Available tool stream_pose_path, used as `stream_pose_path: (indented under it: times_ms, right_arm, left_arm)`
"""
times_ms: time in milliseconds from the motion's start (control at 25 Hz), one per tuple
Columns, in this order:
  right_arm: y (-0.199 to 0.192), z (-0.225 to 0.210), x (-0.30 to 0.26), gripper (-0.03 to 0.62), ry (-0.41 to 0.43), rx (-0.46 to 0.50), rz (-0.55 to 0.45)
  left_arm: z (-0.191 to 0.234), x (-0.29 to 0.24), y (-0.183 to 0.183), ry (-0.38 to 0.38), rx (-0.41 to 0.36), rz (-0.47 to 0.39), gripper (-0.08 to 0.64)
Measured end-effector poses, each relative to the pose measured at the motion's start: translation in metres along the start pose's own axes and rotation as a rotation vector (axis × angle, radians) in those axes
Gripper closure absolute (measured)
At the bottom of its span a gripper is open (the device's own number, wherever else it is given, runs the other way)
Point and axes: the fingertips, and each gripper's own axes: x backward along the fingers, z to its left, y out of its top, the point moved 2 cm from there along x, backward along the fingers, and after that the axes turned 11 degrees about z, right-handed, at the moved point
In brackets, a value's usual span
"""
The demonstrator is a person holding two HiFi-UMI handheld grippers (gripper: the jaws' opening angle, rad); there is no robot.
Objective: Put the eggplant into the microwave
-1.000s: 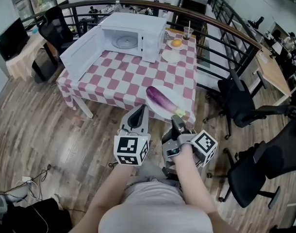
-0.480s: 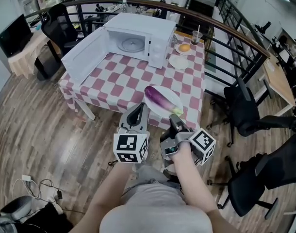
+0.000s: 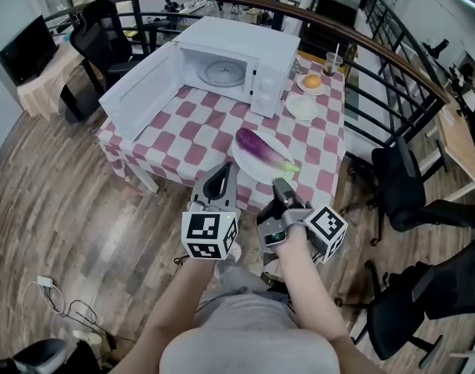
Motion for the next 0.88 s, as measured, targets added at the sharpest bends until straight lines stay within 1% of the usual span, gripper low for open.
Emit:
stream_pose_path:
  times_ms: [640, 880]
  right_arm:
    - [0.039, 0.009, -0.106, 0.557, 0.011, -0.028, 0.019]
    - [0.052, 0.012, -0.143, 0.557, 0.009, -0.014, 0.045]
  left_arm:
    - [0.063, -0.085, 0.031, 0.010, -0.009, 0.021, 0.555]
    - [0.087, -0.120, 0.035, 0.021, 0.017, 0.038, 0.555]
